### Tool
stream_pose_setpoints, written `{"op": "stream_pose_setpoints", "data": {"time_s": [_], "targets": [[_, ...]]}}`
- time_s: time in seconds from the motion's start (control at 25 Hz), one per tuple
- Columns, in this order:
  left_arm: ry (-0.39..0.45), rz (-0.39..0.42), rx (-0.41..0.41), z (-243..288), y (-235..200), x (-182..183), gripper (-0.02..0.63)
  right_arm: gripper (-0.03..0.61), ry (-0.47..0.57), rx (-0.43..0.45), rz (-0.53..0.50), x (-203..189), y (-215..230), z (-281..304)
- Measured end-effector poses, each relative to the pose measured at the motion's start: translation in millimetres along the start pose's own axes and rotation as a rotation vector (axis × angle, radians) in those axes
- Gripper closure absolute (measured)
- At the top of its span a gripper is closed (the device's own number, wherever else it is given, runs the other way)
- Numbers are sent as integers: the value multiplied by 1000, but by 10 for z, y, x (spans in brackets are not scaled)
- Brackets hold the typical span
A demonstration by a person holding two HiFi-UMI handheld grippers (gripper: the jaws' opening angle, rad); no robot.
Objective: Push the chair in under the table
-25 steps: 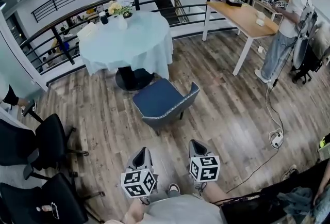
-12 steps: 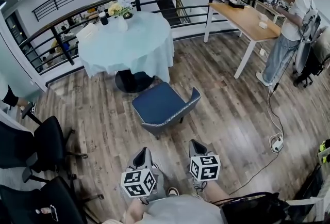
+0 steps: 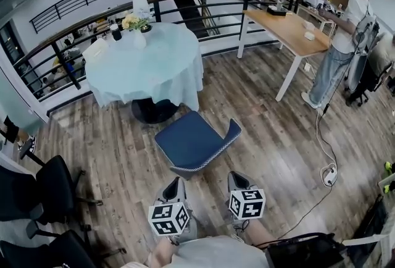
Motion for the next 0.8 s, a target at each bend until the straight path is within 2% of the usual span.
{"op": "stream_pose_setpoints", "data": {"time_s": [0.24, 0.52, 0.8], "targets": [[-1, 8, -33, 292, -321, 275, 611, 561, 4, -31, 8, 241, -134, 379], [10, -8, -25, 560, -792, 552, 611, 561, 13, -16, -8, 535, -441, 832], [-9, -1, -60, 864, -1079, 715, 611, 561, 17, -25, 7, 731, -632, 1225]]}}
Point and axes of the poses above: the fingertips, and each gripper's own axes: z forward along the fingers, y to its right, x out of its top, the point moved 2 cm from there along -z, backward along the fingers, and after that the axes turned 3 degrees about -x, right-handed, at the moved point
